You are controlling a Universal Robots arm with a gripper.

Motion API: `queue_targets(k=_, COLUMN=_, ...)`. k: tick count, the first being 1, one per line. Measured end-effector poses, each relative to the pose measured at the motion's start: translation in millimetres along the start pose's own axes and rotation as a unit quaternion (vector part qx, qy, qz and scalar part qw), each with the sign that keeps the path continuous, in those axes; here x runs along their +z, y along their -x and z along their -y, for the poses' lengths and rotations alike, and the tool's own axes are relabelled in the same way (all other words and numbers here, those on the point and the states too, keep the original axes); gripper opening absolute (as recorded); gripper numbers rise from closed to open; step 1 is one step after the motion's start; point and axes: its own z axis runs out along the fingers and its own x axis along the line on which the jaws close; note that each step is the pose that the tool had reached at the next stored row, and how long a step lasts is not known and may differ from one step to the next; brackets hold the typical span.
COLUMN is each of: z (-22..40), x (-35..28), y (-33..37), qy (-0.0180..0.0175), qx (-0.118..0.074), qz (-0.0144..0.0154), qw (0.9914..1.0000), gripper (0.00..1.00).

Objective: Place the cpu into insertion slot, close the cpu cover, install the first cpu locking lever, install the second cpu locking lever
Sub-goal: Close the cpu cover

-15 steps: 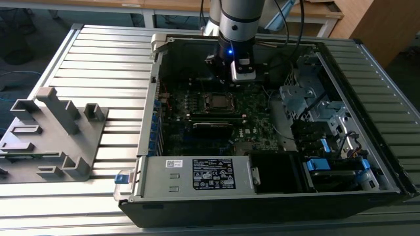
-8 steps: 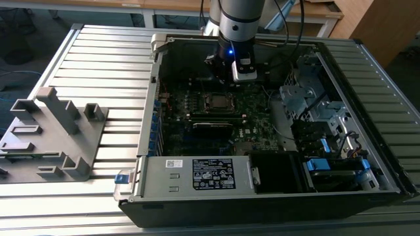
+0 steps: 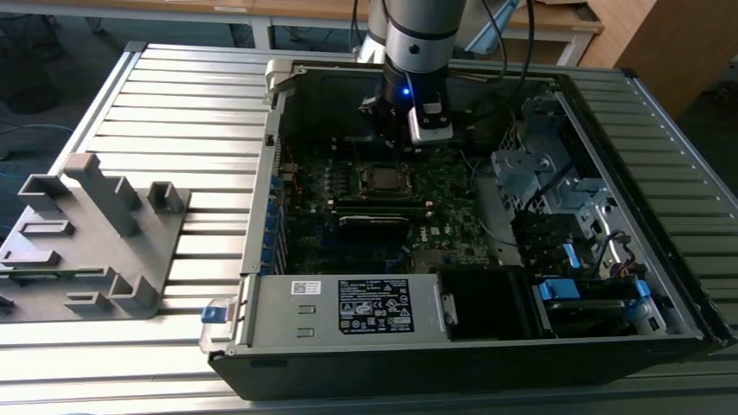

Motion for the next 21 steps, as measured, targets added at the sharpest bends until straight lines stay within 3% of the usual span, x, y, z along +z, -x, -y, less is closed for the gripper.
queue_targets(k=6, z=0.0, x=0.0, y=0.0, qy=-0.0002, qx=-0.015, qz=-0.0011, qw=0.99989, gripper=0.11)
queue_targets(k=17, z=0.0, x=0.0, y=0.0, qy=-0.0002, qx=-0.016, qz=-0.0012, qw=0.99987, gripper=0.11)
queue_targets(k=21, z=0.0, x=0.2, y=0.0, qy=-0.0004, qx=-0.037, qz=-0.0027, qw=0.99931, gripper=0.11)
